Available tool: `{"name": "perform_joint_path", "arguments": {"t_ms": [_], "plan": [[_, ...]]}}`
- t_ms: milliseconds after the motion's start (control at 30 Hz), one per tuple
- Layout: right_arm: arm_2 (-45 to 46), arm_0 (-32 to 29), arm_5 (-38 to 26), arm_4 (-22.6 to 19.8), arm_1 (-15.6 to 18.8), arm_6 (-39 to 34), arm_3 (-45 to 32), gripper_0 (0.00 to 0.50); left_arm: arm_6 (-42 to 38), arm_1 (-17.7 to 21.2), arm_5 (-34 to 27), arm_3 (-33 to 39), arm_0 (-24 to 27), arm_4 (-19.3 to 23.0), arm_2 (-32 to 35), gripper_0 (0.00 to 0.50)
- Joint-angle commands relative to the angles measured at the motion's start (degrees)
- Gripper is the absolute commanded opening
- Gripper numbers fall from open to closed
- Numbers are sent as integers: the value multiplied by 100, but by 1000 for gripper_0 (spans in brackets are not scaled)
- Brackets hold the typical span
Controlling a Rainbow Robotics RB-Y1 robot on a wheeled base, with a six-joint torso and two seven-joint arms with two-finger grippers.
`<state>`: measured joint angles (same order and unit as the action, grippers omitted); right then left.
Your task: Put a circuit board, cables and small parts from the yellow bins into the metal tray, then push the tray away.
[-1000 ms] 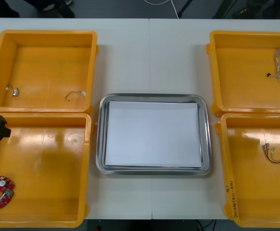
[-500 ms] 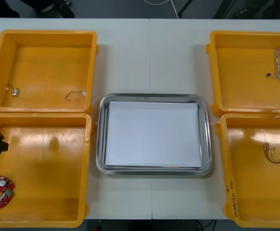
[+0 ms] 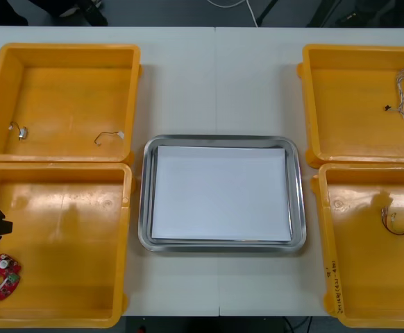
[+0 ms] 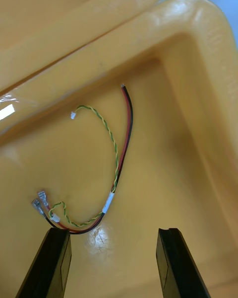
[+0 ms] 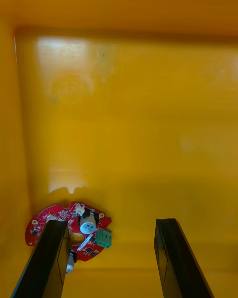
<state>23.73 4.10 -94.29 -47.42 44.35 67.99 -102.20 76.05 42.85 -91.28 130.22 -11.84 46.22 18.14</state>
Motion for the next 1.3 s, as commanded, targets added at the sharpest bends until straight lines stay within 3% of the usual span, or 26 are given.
{"name": "perform_joint_path", "arguments": {"t_ms": [33, 667, 1300], "plan": [[167, -94, 51, 119, 82, -647, -186, 500, -609, 285, 286, 179, -398, 80, 120, 500], [-404, -94, 403, 681, -375, -2080, -169, 500, -618, 444, 1262, 179, -1180, -69, -161, 500], [-554, -401, 684, 936, -832, -2053, -169, 500, -574, 549, 2361, -102, -1672, -403, -645, 500]]}}
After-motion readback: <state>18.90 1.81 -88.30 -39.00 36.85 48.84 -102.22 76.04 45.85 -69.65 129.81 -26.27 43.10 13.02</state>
